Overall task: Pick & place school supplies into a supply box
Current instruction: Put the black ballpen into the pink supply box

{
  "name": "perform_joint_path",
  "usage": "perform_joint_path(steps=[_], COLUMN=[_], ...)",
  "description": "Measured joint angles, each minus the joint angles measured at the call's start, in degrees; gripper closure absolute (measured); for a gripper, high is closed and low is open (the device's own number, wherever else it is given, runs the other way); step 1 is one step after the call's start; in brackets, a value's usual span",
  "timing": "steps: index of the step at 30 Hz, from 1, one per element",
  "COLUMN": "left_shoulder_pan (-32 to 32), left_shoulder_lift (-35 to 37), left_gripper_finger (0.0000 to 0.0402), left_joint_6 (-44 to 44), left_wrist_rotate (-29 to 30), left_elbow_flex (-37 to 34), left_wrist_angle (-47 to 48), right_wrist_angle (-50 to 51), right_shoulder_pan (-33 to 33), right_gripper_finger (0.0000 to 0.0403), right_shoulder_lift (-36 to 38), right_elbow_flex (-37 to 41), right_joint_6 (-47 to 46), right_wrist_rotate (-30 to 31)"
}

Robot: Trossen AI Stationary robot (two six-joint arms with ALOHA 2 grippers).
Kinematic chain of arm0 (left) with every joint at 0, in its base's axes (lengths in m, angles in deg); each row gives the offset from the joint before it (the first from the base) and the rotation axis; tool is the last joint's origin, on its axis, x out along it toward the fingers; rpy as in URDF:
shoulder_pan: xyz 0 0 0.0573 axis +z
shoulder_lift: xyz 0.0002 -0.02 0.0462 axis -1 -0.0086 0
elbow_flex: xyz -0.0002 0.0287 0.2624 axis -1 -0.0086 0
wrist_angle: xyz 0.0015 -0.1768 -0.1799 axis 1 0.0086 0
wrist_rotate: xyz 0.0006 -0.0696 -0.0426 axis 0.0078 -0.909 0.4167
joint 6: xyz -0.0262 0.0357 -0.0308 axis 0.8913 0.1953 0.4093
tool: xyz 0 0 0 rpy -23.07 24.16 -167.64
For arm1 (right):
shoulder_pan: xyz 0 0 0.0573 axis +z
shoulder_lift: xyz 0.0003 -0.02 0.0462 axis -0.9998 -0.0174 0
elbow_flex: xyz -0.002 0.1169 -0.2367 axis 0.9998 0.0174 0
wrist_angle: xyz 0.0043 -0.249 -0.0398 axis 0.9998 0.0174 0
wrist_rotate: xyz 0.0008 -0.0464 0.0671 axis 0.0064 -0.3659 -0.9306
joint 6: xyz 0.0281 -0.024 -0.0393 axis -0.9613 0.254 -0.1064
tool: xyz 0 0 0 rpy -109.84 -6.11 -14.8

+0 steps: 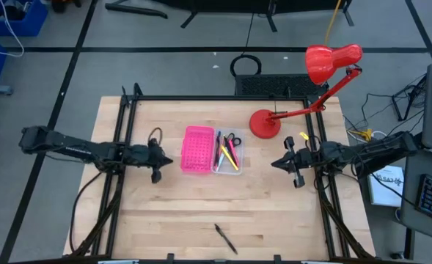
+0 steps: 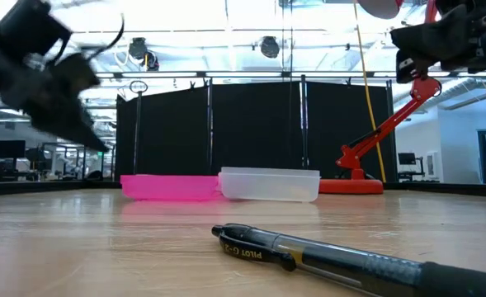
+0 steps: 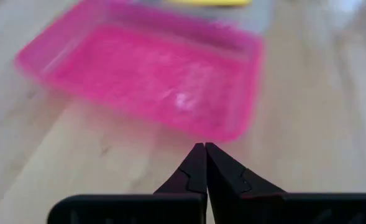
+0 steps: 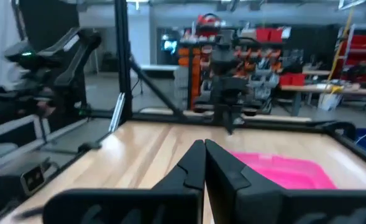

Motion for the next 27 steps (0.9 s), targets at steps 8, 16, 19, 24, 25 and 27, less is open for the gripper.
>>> perform_joint_path(steps=[8,16,19,24,25,27], left_shoulder_pan=[-13.83,-18.94,-20.77,-23.71,-24.10,-24.94], left_shoulder_lift=[-25.02,-54.34,-63.07,-73.75,-75.27,-77.86], left_gripper_finger=[0.0398,0.0372,0.0350,0.0291,0.0277,0.0251], left_joint_6=[-8.17,-14.70,-20.67,-25.73,-26.74,-28.60], left_wrist_rotate=[3.05,1.39,-4.79,-6.96,-6.94,-6.93], left_elbow_flex=[26.90,56.87,65.95,78.06,79.78,82.79], left_wrist_angle=[8.90,23.38,25.59,25.30,25.18,25.34], right_wrist_angle=[-0.73,-3.82,-4.10,-4.41,-4.51,-4.48], right_shoulder_pan=[-0.02,-0.02,-0.02,-0.02,-0.02,-0.02], right_gripper_finger=[0.0403,0.0403,0.0403,0.0403,0.0403,0.0403], right_shoulder_lift=[-0.72,-0.78,-0.80,-0.80,-0.80,-0.80], right_elbow_flex=[0.59,3.21,3.24,3.28,3.29,3.32], right_joint_6=[-0.54,-1.32,-2.03,-1.60,-1.46,-1.36], right_wrist_rotate=[3.51,3.46,3.42,3.40,3.40,3.38])
